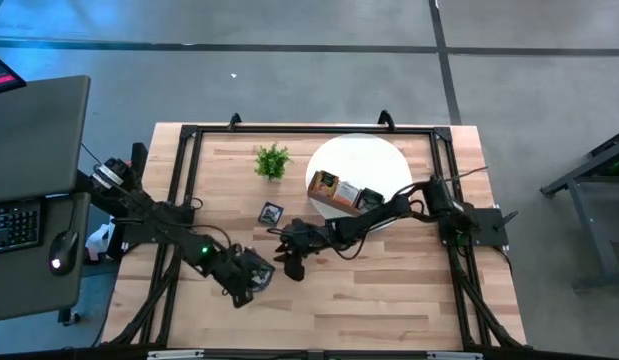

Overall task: Pick & Place Tea
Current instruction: Put the purple tea bag into the right compartment of the wooden organizer

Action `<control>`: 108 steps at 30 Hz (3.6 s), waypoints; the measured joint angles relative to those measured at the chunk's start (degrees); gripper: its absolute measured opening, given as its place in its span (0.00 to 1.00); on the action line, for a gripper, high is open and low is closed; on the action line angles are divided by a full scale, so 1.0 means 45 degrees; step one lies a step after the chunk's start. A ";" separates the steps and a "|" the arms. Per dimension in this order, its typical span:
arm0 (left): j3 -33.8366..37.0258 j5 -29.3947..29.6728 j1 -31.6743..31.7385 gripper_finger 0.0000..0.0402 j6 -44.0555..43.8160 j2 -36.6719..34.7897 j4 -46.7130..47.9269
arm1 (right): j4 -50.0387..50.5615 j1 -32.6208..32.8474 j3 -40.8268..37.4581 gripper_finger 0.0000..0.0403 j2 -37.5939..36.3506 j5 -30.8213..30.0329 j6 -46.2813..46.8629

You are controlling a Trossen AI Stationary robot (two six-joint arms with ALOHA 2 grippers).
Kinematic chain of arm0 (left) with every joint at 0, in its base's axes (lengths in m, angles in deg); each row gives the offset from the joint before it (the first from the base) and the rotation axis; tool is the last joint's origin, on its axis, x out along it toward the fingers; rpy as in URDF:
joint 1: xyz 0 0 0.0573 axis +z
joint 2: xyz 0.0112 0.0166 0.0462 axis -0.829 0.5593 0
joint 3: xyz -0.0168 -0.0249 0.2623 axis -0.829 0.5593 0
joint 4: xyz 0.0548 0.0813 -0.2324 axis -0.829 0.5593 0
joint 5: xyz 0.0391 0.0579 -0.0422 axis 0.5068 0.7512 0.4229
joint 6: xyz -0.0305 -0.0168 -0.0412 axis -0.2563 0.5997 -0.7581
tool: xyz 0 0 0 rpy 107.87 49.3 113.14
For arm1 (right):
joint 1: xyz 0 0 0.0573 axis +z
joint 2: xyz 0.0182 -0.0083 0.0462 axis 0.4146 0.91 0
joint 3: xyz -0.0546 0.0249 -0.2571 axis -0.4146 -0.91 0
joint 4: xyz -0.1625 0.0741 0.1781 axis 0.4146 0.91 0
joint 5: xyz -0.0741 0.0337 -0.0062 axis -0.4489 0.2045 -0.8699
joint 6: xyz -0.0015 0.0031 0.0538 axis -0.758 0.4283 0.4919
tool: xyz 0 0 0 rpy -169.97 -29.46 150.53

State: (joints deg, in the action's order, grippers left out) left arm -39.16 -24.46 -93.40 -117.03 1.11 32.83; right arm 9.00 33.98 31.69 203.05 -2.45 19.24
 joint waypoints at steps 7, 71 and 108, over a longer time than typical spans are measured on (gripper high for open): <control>0.0014 0.1928 -0.1517 0.31 -0.0675 0.0246 -0.0146 | -0.0753 0.0175 0.0085 0.32 0.0491 0.0291 0.0932; 0.0029 0.2186 0.2249 0.01 0.2078 0.2170 -0.1486 | 1.2081 -0.3012 -0.6254 0.01 -1.0713 -0.1487 -0.5793; 0.0034 0.4139 0.3872 0.18 0.2353 0.0218 0.2219 | 1.3402 -0.4347 -0.3310 0.41 -1.0677 -0.1538 -0.4909</control>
State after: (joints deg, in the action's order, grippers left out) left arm -39.00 -5.83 -75.98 -106.44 2.08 42.82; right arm 69.31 14.41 16.79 155.00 -9.37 -2.85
